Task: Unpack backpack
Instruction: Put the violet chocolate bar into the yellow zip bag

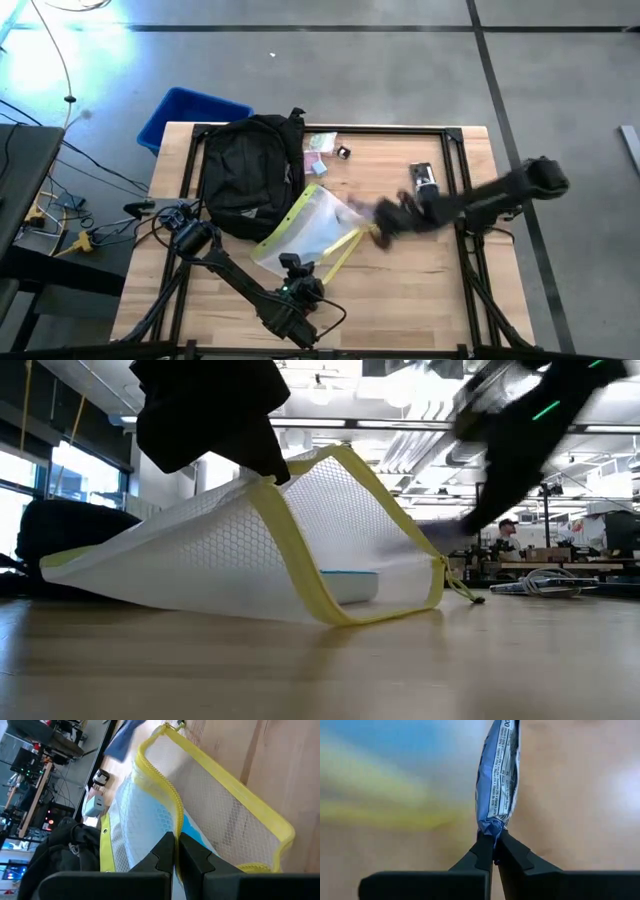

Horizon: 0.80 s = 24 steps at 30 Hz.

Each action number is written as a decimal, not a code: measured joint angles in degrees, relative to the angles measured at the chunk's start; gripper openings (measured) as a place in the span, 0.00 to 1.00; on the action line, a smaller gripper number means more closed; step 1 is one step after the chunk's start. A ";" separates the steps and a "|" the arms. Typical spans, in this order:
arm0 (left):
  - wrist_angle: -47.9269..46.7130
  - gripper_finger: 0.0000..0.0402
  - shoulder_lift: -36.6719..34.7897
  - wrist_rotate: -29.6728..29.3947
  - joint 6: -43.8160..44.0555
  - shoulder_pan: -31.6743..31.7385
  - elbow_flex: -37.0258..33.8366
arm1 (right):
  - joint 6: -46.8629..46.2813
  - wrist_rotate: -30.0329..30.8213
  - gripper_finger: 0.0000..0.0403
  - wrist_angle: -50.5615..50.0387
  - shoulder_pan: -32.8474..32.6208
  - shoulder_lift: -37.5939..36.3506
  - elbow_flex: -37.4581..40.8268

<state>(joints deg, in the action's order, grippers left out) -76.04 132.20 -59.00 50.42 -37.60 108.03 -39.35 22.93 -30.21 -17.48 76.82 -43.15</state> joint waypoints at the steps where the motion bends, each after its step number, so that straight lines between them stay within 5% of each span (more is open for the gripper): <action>1: 0.04 0.00 0.00 -0.19 0.29 0.00 0.00 | -3.78 -0.53 0.00 1.19 -4.99 -1.53 1.10; 5: 0.51 0.00 0.02 -1.83 0.56 0.00 0.00 | -15.81 0.30 0.00 12.49 -22.08 -2.40 4.52; 9: 1.31 0.00 0.07 -4.64 0.50 0.05 0.40 | -15.76 3.05 0.00 26.58 -28.39 2.38 3.98; 20: 3.40 0.00 0.07 -8.78 -1.19 0.00 1.95 | -9.02 0.78 0.00 34.68 -6.92 12.91 1.20; 24: 4.68 0.00 0.07 -9.33 -3.29 -0.30 1.97 | -6.93 -7.43 0.00 43.16 2.56 14.87 1.21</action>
<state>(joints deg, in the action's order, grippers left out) -71.36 132.27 -68.33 47.13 -37.90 110.00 -46.28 15.50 12.95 -14.92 91.69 -41.93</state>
